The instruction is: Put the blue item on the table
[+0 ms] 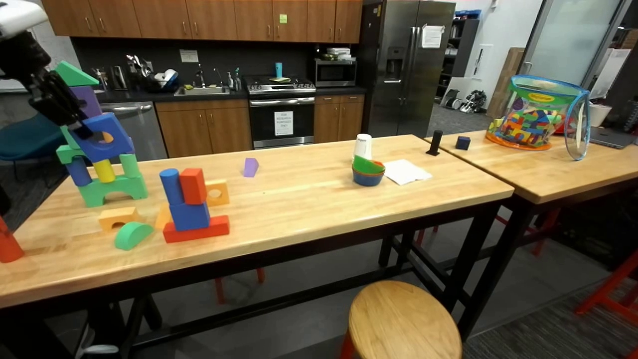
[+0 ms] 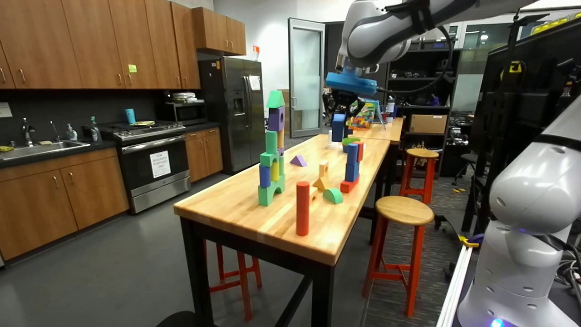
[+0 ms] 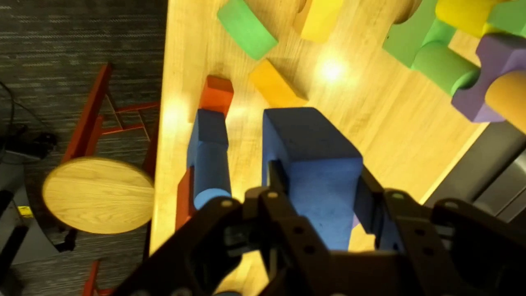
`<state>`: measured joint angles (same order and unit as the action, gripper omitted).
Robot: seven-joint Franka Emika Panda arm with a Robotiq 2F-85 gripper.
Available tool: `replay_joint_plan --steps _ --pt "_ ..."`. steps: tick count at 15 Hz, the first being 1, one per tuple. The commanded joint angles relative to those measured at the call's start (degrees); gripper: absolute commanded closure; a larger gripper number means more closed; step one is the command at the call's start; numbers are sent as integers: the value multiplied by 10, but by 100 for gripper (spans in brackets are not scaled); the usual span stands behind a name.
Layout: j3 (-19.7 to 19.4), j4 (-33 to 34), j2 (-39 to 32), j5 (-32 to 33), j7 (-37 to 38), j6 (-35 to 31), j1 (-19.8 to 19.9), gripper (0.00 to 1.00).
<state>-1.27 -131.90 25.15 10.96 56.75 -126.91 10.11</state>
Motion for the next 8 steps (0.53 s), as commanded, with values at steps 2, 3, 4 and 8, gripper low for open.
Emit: replay_joint_plan --steps 2,3,4,8 --pt "8 -4 -1 -8 -18 -6 8 59" --pt "7 -5 -1 -8 -20 -8 8 59" --pt "7 -5 -1 -8 -23 -9 8 59" --pt "8 -28 9 15 -109 0 -4 84"
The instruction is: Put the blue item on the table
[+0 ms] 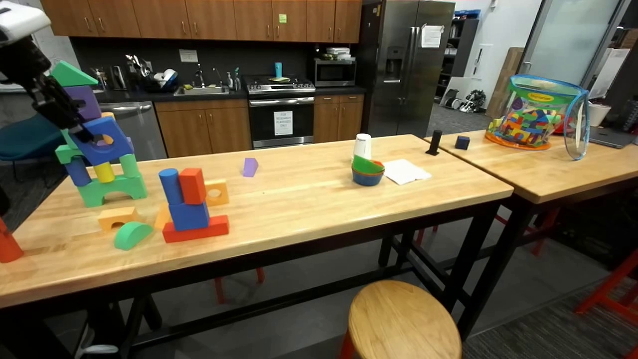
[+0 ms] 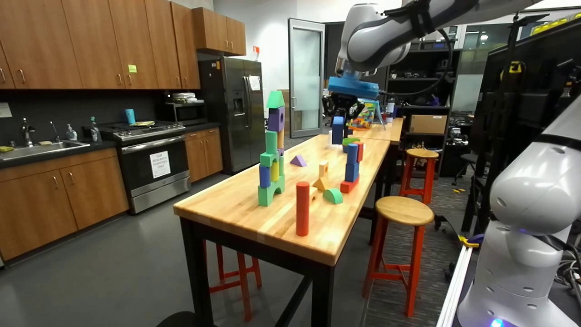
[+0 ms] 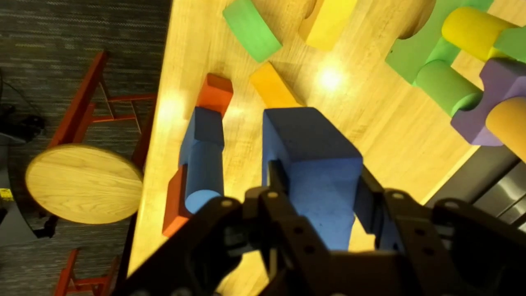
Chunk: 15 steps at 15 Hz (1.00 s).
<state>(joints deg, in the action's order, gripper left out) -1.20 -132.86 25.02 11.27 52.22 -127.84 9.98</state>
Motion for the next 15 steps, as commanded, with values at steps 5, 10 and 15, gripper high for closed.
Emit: replay_joint_plan --steps 5,10,15 --pt "3 -50 9 -3 -214 24 -15 84" --pt "13 -61 -1 0 -284 24 -4 59" --pt "11 -67 -2 -1 -317 23 -8 84"
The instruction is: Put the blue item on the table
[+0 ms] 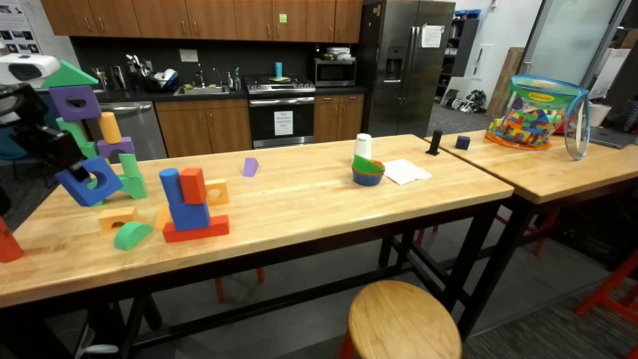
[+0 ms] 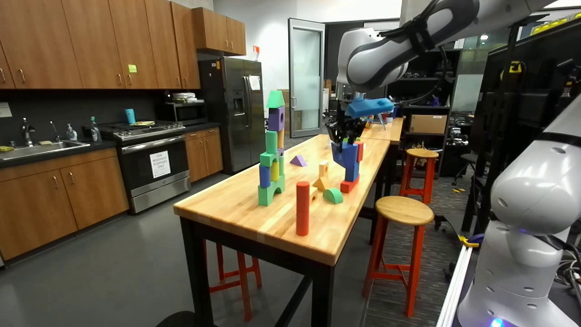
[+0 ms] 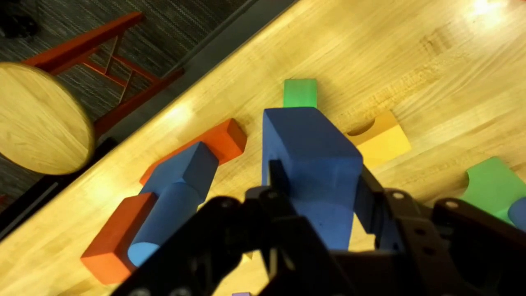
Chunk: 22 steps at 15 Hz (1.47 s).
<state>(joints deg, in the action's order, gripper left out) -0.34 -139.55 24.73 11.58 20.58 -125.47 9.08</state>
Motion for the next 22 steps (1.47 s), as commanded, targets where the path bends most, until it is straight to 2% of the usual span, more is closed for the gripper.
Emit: replay_joint_plan --steps 1,5,9,12,22 --pt "7 -4 3 4 -6 -3 0 84" --pt "9 -22 6 -10 -51 -16 -22 84" --pt "-6 -36 9 -96 -98 -49 -59 84" --pt "-1 -41 2 -125 -89 -67 -60 84" --pt "10 -62 -11 -110 -84 -98 -54 84"
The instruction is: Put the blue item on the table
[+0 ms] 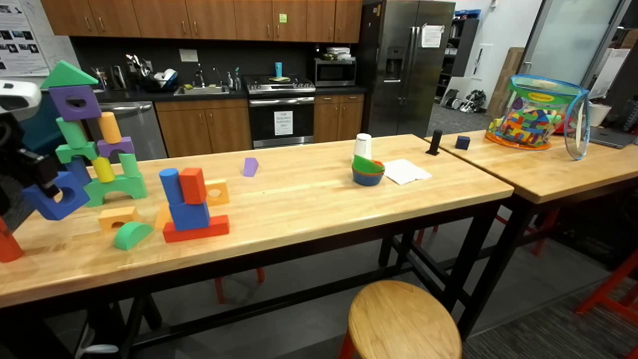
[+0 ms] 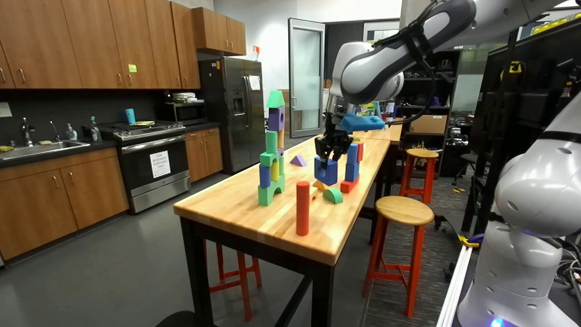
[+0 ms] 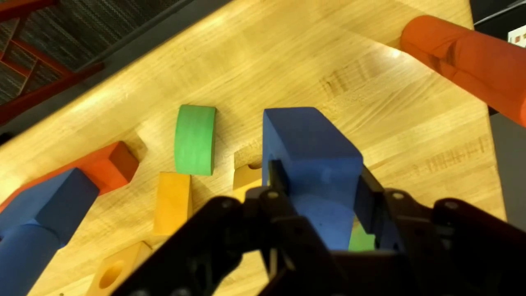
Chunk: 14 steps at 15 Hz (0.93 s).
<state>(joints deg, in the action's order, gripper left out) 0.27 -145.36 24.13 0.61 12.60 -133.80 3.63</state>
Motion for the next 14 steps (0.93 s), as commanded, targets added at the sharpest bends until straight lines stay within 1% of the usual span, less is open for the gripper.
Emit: replay_joint_plan --steps 1,3,4,5,6,9,10,14 --pt "3 -4 -8 0 -8 -19 0 84" --pt "3 0 -24 6 -8 -21 3 84" --pt "6 0 -27 10 -2 -20 5 34" --pt "6 2 -30 13 0 -15 6 33" --pt "3 -3 -18 3 -1 -10 2 55" --pt "3 -3 -28 3 -1 -11 3 36" --pt "3 -2 -28 3 -1 -11 3 33" --pt "3 -2 -28 3 -1 -11 3 33"
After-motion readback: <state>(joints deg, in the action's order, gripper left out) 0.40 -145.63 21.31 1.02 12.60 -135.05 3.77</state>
